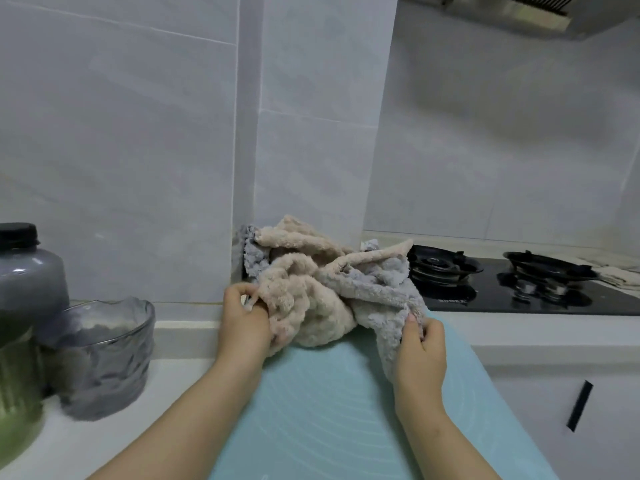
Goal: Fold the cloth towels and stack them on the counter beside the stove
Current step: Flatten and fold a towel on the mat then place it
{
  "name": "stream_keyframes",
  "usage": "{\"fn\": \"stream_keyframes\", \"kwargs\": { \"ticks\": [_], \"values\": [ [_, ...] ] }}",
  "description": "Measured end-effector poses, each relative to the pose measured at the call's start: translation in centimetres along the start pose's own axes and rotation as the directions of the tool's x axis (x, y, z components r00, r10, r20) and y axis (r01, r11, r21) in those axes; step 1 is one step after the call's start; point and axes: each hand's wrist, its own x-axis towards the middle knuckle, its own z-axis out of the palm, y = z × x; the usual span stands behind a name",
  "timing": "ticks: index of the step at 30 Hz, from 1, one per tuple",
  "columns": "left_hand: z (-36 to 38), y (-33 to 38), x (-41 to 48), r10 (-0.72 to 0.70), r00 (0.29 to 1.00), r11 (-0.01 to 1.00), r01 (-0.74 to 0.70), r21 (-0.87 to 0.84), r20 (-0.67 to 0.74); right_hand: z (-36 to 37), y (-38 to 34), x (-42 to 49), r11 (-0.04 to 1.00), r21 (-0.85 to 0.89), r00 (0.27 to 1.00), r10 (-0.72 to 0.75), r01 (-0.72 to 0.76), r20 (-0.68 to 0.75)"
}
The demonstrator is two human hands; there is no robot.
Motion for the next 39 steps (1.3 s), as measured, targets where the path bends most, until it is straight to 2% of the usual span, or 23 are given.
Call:
{"fn": "stream_keyframes", "kwargs": {
  "ticks": [2, 5, 6, 7, 8, 9, 10, 11, 14, 16, 18, 20, 21, 23, 25, 26, 28, 29, 30, 33, 35, 38, 39],
  "values": [
    [0.6, 0.6, -0.1, -0.003, 0.999, 0.981, 0.013, -0.194, 0.054, 0.2, -0.2, 0.0, 0.999, 0.024, 0.999, -0.039, 0.039, -0.011],
    [0.6, 0.0, 0.4, 0.143, 0.962, 0.942, -0.06, -0.329, 0.234, 0.3, -0.7, 0.0, 0.994, 0.067, 0.996, -0.085, 0.086, -0.013],
    [0.4, -0.6, 0.6, 0.153, 0.927, 0.964, -0.062, -0.26, 0.344, 0.3, -0.7, 0.0, 0.992, 0.086, 0.995, -0.097, 0.097, -0.006],
    [0.1, -1.3, 0.9, 0.127, 0.885, 0.992, -0.106, -0.072, 0.448, 0.3, -0.7, -0.1, 0.989, 0.1, 0.994, -0.107, 0.106, 0.006],
    [-0.2, -2.0, 1.2, 0.064, 0.846, 0.956, -0.205, 0.211, 0.53, 0.3, -0.7, -0.1, 0.987, 0.111, 0.993, -0.115, 0.112, 0.022],
    [-0.4, -2.7, 1.4, -0.017, 0.837, 0.826, -0.296, 0.479, 0.547, 0.3, -0.6, -0.2, 0.986, 0.121, 0.992, -0.119, 0.113, 0.039],
    [-0.6, -2.9, 1.4, -0.062, 0.857, 0.691, -0.332, 0.641, 0.511, 0.3, -0.6, -0.2, 0.985, 0.13, 0.991, -0.119, 0.111, 0.055],
    [-0.5, -2.9, 1.3, -0.056, 0.879, 0.635, -0.335, 0.696, 0.474, 0.3, -0.6, -0.2, 0.984, 0.141, 0.99, -0.121, 0.11, 0.068],
    [-0.5, -1.8, 0.9, 0.164, 0.916, 0.735, -0.361, 0.574, 0.365, 0.2, -1.1, -0.3, 0.97, 0.21, 0.986, -0.141, 0.119, 0.093],
    [-0.8, -0.6, 0.4, 0.336, 0.873, 0.725, -0.479, 0.495, 0.354, 0.2, -1.4, -0.2, 0.952, 0.277, 0.981, -0.164, 0.131, 0.101],
    [-1.1, 0.4, -0.4, 0.421, 0.751, 0.586, -0.654, 0.479, 0.509, 0.1, -1.7, -0.1, 0.926, 0.342, 0.973, -0.207, 0.16, 0.104],
    [-0.9, -0.2, -0.7, 0.293, 0.62, 0.277, -0.784, 0.556, 0.728, 0.1, -1.9, -0.2, 0.903, 0.383, 0.962, -0.252, 0.193, 0.108],
    [-0.8, -0.8, -0.7, 0.168, 0.604, 0.131, -0.797, 0.589, 0.779, 0.1, -2.0, -0.2, 0.897, 0.391, 0.957, -0.268, 0.207, 0.109],
    [-0.8, -2.5, -0.3, -0.033, 0.689, -0.041, -0.724, 0.688, 0.724, -0.2, -2.3, -0.3, 0.894, 0.393, 0.957, -0.274, 0.216, 0.097],
    [-0.7, -2.9, -0.1, 0.021, 0.799, -0.088, -0.597, 0.797, 0.601, -0.7, -2.4, -0.5, 0.877, 0.374, 0.941, -0.338, 0.3, 0.038],
    [-0.7, -2.7, 0.0, 0.112, 0.826, -0.069, -0.548, 0.833, 0.553, -1.0, -2.8, -0.8, 0.851, 0.335, 0.904, -0.427, 0.405, -0.008],
    [-0.6, -1.9, 0.2, 0.266, 0.831, 0.028, -0.514, 0.858, 0.489, -1.4, -3.3, -1.3, 0.724, 0.208, 0.746, -0.664, 0.658, -0.049],
    [-0.7, -1.5, 0.3, 0.313, 0.816, 0.097, -0.536, 0.839, 0.485, -1.4, -3.2, -1.4, 0.661, 0.175, 0.675, -0.737, 0.73, -0.032],
    [-0.7, -1.2, 0.5, 0.332, 0.795, 0.176, -0.581, 0.795, 0.508, -1.2, -3.4, -1.6, 0.644, 0.172, 0.654, -0.757, 0.745, 0.003],
    [-0.4, -0.1, -0.6, 0.311, 0.699, 0.471, -0.702, 0.534, 0.644, -0.9, -3.5, -1.5, 0.771, 0.25, 0.765, -0.628, 0.586, 0.143],
    [-0.1, -0.1, -1.3, 0.283, 0.645, 0.644, -0.676, 0.358, 0.71, -0.8, -3.6, -1.6, 0.863, 0.355, 0.841, -0.464, 0.359, 0.278],
    [0.2, -0.6, -1.2, 0.313, 0.662, 0.8, -0.57, 0.186, 0.681, -0.8, -3.6, -1.8, 0.854, 0.517, 0.831, -0.252, -0.05, 0.497],
    [0.1, -0.7, -1.0, 0.356, 0.704, 0.823, -0.548, 0.15, 0.615, -0.8, -3.6, -1.7, 0.836, 0.542, 0.82, -0.245, -0.092, 0.517]
  ]
}}
